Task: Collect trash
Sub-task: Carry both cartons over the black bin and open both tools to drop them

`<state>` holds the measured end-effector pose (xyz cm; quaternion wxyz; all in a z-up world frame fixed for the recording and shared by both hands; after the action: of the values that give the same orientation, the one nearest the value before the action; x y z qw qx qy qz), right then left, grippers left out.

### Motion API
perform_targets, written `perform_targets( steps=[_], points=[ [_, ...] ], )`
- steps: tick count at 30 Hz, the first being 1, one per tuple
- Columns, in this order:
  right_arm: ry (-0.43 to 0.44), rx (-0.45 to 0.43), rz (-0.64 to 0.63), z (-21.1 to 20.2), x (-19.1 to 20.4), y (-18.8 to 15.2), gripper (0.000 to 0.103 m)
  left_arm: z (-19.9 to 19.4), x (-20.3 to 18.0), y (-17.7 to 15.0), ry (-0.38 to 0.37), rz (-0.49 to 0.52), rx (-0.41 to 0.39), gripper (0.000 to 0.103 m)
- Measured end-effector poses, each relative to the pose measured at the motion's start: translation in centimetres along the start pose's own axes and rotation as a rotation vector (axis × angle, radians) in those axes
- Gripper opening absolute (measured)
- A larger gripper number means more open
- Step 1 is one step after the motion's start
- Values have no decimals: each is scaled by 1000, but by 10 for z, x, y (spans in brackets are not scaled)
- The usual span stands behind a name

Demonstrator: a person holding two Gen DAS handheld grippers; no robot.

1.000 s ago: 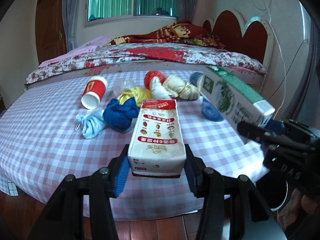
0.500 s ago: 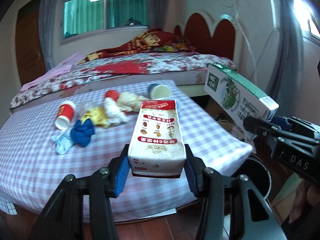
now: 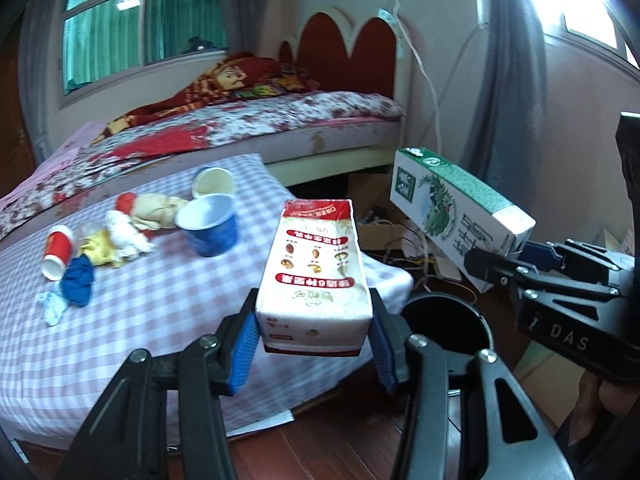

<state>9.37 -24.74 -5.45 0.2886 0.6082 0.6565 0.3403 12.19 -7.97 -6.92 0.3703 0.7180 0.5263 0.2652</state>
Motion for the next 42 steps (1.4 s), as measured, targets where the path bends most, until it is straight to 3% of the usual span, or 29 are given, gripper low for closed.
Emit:
perform_targets(
  steps=[20,34,36,37,39,40,42],
  points=[
    [-106,218,160,15,-114,-80,42,52,-115,-35,-213,96,192,50],
    [-99,377,152,53,-163,-124,42,112,-146,-64,-254,59,321,51],
    [-84,407,152,64,-167,-130,43,123,-145,-66,-263,54,338,55],
    [-78,411,148,69,-168,-131,44,129,-143,-67,-241,56,351,75],
    [-111,434,127,81,-174,-135,70,134,-137,-69,-177,50,355,98],
    [-140,459,120,85,-176,-138,94,133,-133,-69,-157,50,348,100],
    [-191,475,108,89,-183,-143,94,129,-125,-70,-114,55,349,101]
  ],
)
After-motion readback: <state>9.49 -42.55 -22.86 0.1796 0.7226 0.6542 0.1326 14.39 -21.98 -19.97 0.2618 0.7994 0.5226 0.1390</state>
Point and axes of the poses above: each gripper's, at about its wrist camera, not at the fingertips, and z roughly the way its jaws point, x to its left, y to its top, the point moved 4 cm from there along z, roughly the way its jaws point
